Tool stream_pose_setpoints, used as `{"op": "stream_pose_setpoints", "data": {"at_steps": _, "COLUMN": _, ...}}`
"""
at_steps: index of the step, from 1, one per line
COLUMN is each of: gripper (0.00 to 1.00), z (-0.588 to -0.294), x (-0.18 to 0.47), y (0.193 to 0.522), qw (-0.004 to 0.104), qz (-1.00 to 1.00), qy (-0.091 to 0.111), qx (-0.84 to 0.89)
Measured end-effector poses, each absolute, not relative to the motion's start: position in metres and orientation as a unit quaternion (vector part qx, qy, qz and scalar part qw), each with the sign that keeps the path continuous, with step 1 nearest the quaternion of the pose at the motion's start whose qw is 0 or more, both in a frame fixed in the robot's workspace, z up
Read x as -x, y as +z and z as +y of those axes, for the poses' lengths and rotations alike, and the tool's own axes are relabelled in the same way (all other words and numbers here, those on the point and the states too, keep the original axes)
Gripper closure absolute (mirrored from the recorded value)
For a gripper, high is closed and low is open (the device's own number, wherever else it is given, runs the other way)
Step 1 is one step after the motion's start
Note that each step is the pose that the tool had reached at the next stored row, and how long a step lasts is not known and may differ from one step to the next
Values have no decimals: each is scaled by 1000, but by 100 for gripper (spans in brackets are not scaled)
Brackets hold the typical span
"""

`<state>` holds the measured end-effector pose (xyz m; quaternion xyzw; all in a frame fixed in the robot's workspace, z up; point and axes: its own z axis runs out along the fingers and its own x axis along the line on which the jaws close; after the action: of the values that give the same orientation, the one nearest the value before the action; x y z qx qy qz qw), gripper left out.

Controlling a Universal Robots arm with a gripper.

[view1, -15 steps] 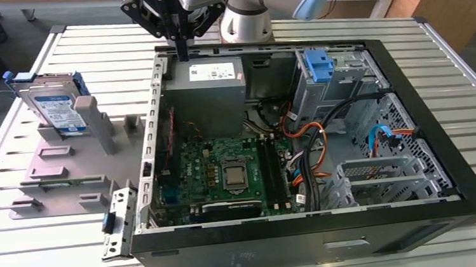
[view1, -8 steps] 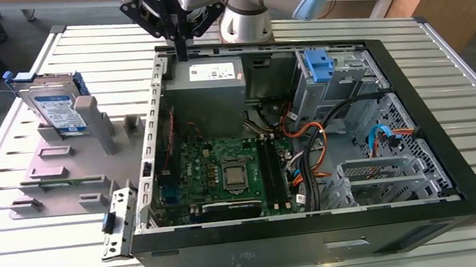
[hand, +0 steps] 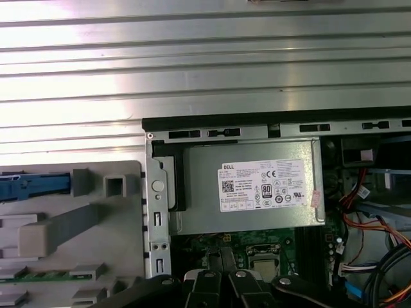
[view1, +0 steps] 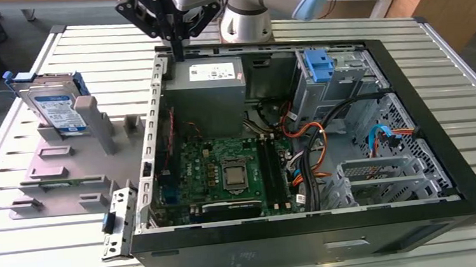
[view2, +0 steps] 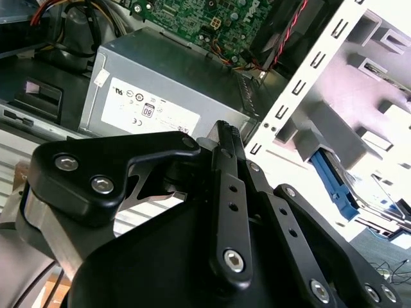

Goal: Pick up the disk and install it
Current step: 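Reach for the disk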

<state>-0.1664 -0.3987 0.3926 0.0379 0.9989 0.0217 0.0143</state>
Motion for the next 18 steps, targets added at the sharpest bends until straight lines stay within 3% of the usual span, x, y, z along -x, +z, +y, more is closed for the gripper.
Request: {"op": "stream_pose_setpoints", "data": {"at_steps": 18, "gripper": 89, "z": -399, "x": 179, "y": 393, "qw": 14, "qz": 999, "qy": 22, "qx": -38}}
